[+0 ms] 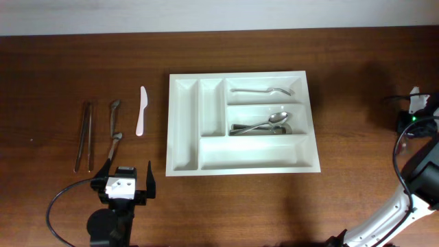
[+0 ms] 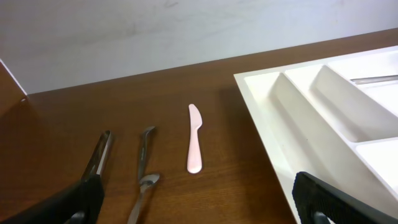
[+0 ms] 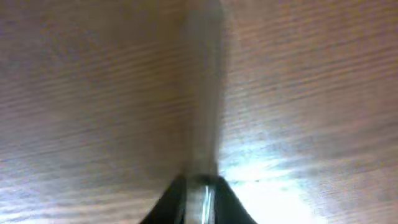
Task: Pack container
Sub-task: 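Move the right gripper to the remaining fork and grasp it, then place the fork in the upper right compartment and withdraw right gripper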
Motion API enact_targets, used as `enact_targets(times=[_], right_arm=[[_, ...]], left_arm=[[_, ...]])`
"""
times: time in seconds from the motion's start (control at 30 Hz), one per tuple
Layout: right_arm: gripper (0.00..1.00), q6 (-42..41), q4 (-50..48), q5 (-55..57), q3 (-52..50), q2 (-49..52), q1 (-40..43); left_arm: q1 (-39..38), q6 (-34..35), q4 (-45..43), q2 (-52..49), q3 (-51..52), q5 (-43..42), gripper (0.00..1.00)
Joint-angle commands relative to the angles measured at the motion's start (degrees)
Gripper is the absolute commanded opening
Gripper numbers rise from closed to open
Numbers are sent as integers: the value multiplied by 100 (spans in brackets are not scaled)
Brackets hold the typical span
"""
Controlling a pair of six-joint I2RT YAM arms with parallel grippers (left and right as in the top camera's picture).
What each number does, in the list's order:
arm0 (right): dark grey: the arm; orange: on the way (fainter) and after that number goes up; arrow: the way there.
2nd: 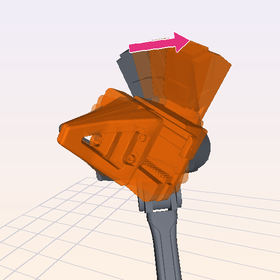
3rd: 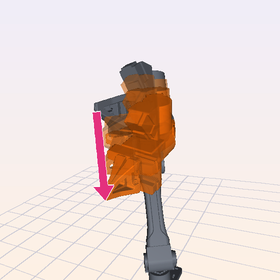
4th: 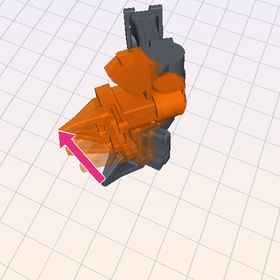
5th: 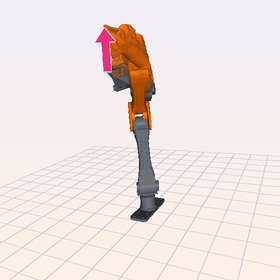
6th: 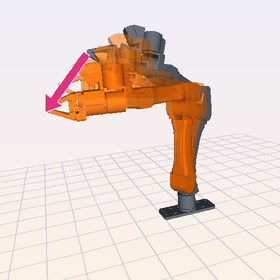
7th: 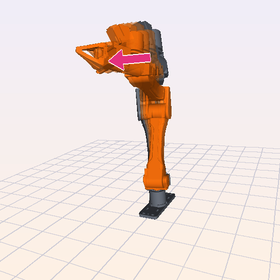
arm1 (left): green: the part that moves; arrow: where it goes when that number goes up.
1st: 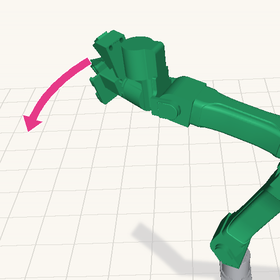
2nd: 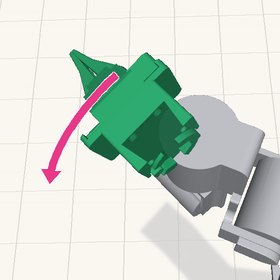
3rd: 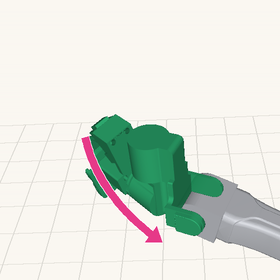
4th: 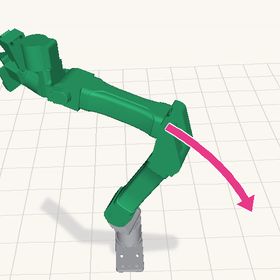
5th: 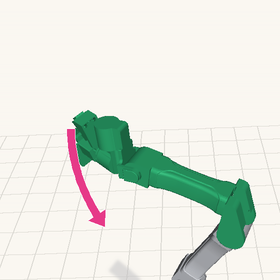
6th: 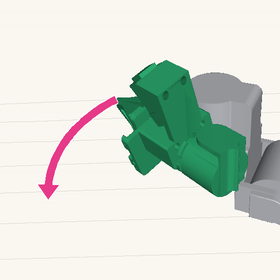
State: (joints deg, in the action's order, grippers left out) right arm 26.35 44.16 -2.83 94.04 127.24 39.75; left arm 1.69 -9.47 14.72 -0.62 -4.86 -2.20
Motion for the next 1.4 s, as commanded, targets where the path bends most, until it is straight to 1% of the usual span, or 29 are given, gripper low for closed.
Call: enact_targets(times=[0.0, 0.17, 0.33, 0.43, 0.53, 0.63, 0.8, 0.83, 0.9, 1.0, 1.1, 1.17, 1.2, 1.27, 1.37], right_arm=[[4, 2, 35, -304, -162, 68, -42], [4, -57, 37, -302, -46, 61, -42], [4, -192, 138, -627, 90, 59, -42], [4, -466, 306, -800, 356, 20, -48], [4, -483, 728, -848, 984, -63, -155], [4, -481, 1167, -1134, 1674, -101, -350], [4, -411, 1733, -1572, 2922, -101, -1010], [4, -262, 1829, -1624, 3285, -101, -1294], [4, 87, 1921, -1655, 3571, -101, -1585], [4, 946, 2127, -1897, 3960, -101, -2240], [4, 2312, 2411, -2146, 3989, -96, -3049], [4, 2949, 2581, -2142, 3989, -87, -3401], [4, 3495, 2743, -2140, 3989, -87, -3709], [4, 4076, 2861, -2114, 3987, -81, -4076], [4, 4400, 2850, -2046, 3958, -48, -4437]], left_arm=[[35, -92, 2, 22, 26, -42, 99], [35, -90, 2, 22, 26, -44, 99], [35, -92, 2, 22, 26, -44, 99], [35, -90, 2, 22, 26, -44, 99], [35, -92, 2, 22, 26, -42, 99], [35, -92, 2, 22, 26, -42, 99], [35, -90, 2, 22, 26, -44, 99], [35, -92, 2, 22, 26, -42, 99], [35, -90, 2, 22, 26, -44, 99], [35, -92, 2, 22, 26, -42, 99], [35, -92, 2, 22, 26, -44, 99], [35, -92, 2, 22, 26, -44, 99], [35, -90, 2, 22, 26, -44, 99], [35, -90, 2, 22, 26, -44, 99], [35, -90, 2, 22, 26, -42, 99]])
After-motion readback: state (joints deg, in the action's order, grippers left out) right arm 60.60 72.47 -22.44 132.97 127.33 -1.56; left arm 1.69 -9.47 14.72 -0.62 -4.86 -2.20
